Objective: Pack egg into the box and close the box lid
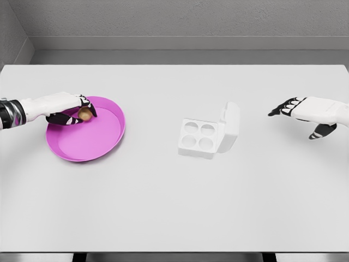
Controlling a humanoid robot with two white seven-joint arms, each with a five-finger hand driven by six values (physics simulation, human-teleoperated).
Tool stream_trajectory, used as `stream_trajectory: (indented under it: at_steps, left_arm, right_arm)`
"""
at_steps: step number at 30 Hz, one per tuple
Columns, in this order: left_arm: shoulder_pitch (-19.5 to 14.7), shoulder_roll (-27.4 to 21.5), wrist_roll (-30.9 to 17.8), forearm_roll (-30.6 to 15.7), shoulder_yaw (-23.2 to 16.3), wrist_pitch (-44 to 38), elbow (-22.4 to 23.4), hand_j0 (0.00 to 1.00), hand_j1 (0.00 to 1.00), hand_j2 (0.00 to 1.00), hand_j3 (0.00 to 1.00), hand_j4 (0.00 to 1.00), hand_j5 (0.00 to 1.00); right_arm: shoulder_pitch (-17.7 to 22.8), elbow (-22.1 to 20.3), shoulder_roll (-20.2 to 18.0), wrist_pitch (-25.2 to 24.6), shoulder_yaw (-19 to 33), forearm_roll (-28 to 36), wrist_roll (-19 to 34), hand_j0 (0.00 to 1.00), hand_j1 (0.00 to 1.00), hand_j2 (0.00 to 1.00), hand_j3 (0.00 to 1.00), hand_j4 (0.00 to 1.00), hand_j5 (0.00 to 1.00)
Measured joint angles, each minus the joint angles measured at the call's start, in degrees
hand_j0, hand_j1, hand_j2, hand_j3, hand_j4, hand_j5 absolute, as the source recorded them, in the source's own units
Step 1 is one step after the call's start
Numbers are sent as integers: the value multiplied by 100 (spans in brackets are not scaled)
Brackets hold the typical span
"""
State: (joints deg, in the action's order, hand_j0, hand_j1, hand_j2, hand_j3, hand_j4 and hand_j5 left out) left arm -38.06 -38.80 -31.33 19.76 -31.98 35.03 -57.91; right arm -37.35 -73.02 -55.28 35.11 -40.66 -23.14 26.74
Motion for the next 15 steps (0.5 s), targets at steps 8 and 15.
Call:
stream_trajectory:
  at_steps: [8,15]
  left_arm:
    - [9,0,-21,-18,-14,-5,-10,52,52,52,52,52,52]
    - [9,-2,-48,-53,-29,10,-8,47,47,47,47,47,47]
  right_arm:
    - [0,7,-3,0,4,0,0,100,100,100,100,100,100]
    - [0,8,-4,0,5,0,0,100,100,100,100,100,100]
